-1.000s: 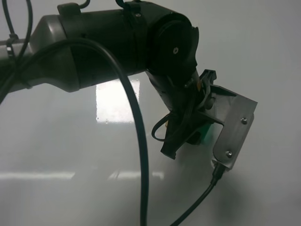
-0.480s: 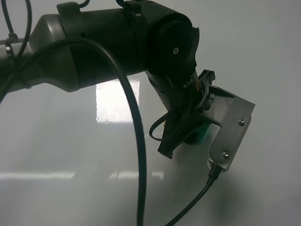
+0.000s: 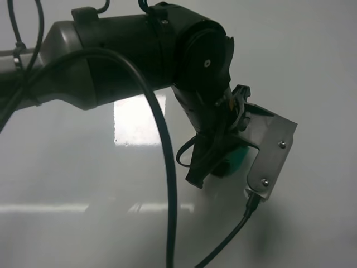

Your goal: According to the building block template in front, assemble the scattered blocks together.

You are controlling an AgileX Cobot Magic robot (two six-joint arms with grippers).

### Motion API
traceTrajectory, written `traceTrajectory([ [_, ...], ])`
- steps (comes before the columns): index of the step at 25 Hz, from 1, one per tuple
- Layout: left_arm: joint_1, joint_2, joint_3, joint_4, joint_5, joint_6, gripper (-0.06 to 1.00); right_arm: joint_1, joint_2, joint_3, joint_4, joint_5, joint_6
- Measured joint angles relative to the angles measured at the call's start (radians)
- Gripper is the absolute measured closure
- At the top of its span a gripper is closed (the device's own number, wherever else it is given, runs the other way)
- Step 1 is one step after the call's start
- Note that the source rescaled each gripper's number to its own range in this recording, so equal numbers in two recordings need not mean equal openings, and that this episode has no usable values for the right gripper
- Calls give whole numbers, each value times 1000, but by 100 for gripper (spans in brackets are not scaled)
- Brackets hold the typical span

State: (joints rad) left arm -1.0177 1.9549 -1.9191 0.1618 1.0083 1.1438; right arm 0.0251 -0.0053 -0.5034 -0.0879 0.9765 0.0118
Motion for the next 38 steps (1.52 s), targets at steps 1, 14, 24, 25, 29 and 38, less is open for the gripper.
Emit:
traceTrajectory([
  [1,0,0,0,0,1,-1,25,0,0,0,0,0,0],
  [14,0,-7,0,2,23,-3,12,0,0,0,0,0,0],
  [24,0,-11,0,21,-2,1,12,0,0,0,0,0,0],
  [25,0,-15,0,22,-2,1,12,0,0,0,0,0,0],
  [29,4,-21,0,25,-2,1,12,0,0,0,0,0,0],
  [38,16,-21,0,25,-2,1,12,0,0,0,0,0,0],
])
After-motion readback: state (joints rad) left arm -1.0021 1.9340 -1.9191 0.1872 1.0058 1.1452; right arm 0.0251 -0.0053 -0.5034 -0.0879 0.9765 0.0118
